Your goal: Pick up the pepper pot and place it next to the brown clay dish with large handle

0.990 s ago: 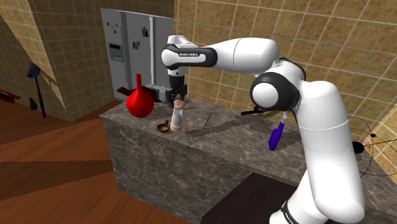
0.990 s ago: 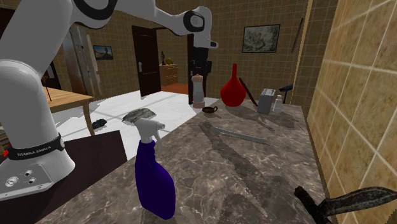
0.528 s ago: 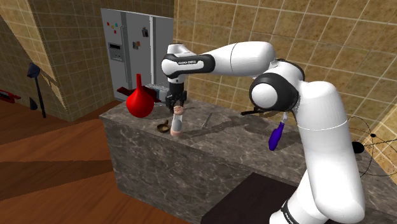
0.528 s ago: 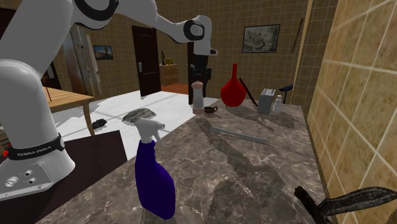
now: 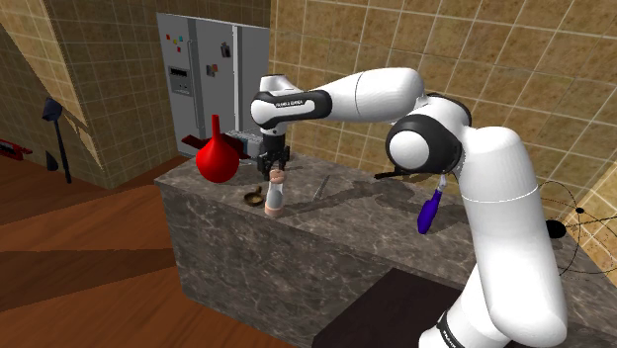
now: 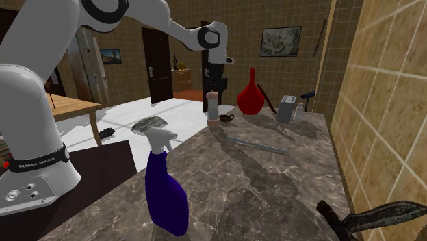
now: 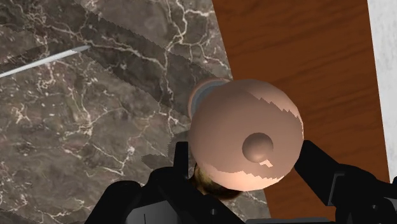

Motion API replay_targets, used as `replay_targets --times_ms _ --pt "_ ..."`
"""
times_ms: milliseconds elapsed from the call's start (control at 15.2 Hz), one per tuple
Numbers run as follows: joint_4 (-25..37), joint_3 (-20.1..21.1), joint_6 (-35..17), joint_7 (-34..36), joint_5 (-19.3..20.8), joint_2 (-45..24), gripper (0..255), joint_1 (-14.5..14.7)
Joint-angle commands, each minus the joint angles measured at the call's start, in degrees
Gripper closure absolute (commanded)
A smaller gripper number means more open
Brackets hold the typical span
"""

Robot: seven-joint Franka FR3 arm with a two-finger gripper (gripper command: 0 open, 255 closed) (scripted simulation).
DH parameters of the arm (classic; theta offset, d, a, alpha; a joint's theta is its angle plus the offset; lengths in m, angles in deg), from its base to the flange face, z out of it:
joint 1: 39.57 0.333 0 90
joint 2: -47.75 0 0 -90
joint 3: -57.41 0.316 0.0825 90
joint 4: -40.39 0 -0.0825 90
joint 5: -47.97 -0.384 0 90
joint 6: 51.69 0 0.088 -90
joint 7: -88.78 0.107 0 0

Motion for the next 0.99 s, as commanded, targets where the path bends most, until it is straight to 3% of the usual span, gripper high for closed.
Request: replay_targets --times_ms 0,132,198,528,792,924 --pt "0.0 0.0 0.0 0.0 0.0 0.0 255 0.0" --pt "0.0 0.0 0.0 0.0 0.0 0.0 255 0.0" --pt "0.0 0.0 0.0 0.0 0.0 0.0 0 0.0" --pt "0.0 0.0 0.0 0.0 0.0 0.0 0 0.0" --pt "7.3 -0.1 7.3 0.3 0.2 0.0 0 -0.4" --pt "7.3 -0.1 7.3 0.3 0.2 0.0 0 -0.4"
